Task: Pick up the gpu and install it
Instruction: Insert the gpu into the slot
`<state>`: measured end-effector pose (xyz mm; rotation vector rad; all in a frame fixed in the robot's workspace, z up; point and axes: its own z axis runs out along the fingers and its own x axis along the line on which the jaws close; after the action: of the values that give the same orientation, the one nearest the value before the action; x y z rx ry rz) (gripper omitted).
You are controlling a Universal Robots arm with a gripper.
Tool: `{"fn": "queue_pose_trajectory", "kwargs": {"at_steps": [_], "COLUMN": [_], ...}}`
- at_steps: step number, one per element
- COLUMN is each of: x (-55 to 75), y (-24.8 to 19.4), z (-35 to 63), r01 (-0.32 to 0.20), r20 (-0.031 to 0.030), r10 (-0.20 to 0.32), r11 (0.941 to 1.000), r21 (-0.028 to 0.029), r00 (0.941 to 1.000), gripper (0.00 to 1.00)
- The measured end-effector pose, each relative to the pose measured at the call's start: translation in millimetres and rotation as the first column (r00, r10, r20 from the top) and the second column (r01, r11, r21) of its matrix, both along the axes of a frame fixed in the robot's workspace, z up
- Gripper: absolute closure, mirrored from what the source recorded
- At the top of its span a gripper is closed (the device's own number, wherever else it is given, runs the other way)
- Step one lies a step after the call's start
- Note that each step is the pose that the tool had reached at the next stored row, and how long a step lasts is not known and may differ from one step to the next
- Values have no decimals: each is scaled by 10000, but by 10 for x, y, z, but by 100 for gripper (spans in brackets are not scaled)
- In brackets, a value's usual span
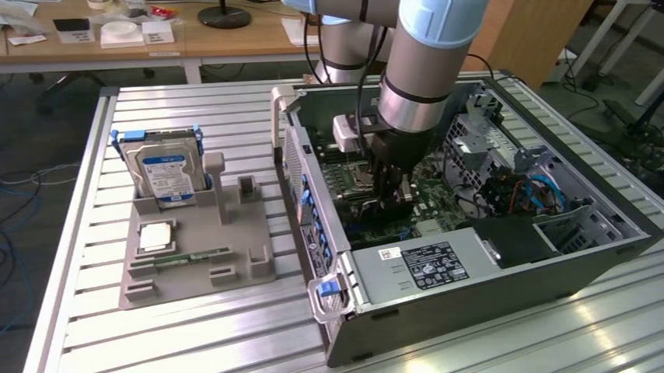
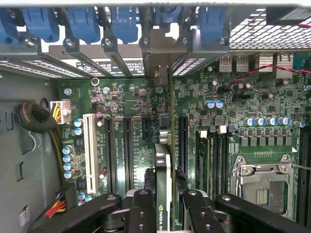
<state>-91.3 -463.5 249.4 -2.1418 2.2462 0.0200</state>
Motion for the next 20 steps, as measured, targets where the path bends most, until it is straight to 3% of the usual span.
{"fn": "queue_pose_trajectory", "kwargs": {"at_steps": [15, 16, 17, 18, 20], "x": [-11, -14, -14, -13, -11], "y": [1, 3, 4, 3, 1], "z": [-12, -17, -18, -18, -13], "r01": [2, 7, 8, 8, 2], "r20": [1, -3, 6, 7, 2], "r10": [-2, -7, -8, -8, -2], "r11": [10000, 10000, 10000, 10000, 10000], "r21": [5, 24, 21, 17, 5], "r00": [10000, 10000, 10000, 10000, 10000], "gripper": [74, 73, 73, 66, 66]}}
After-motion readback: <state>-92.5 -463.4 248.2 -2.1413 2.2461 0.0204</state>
